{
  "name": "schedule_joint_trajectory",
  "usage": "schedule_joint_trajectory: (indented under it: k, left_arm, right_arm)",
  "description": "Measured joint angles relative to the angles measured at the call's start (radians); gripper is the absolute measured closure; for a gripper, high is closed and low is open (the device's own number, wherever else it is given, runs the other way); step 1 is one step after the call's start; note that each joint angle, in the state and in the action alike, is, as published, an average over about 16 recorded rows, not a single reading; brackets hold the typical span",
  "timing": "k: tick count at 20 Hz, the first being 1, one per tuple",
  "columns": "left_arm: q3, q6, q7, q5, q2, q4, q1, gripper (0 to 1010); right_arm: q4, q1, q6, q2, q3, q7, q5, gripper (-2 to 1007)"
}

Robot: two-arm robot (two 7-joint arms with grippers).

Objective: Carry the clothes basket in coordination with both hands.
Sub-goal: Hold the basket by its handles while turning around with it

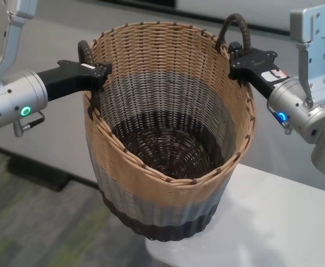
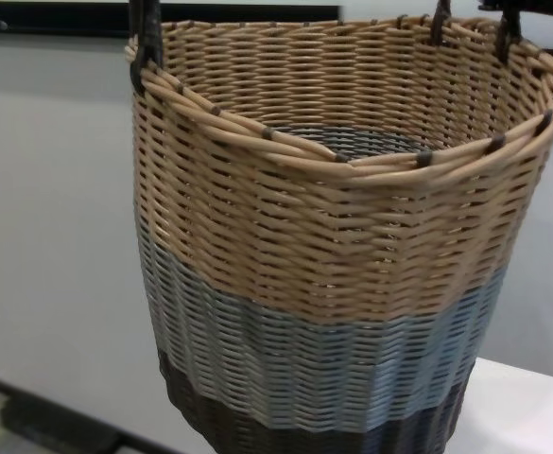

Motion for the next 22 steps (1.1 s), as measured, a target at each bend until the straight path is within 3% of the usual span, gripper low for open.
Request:
schedule_joint_trajectory:
  k: [22]
  left_arm:
    - [0.000, 0.000, 0.000, 0.000, 0.000, 0.000, 0.000, 1010]
  right_arm:
    - [0.000, 0.000, 0.000, 0.000, 0.000, 0.000, 0.000, 980]
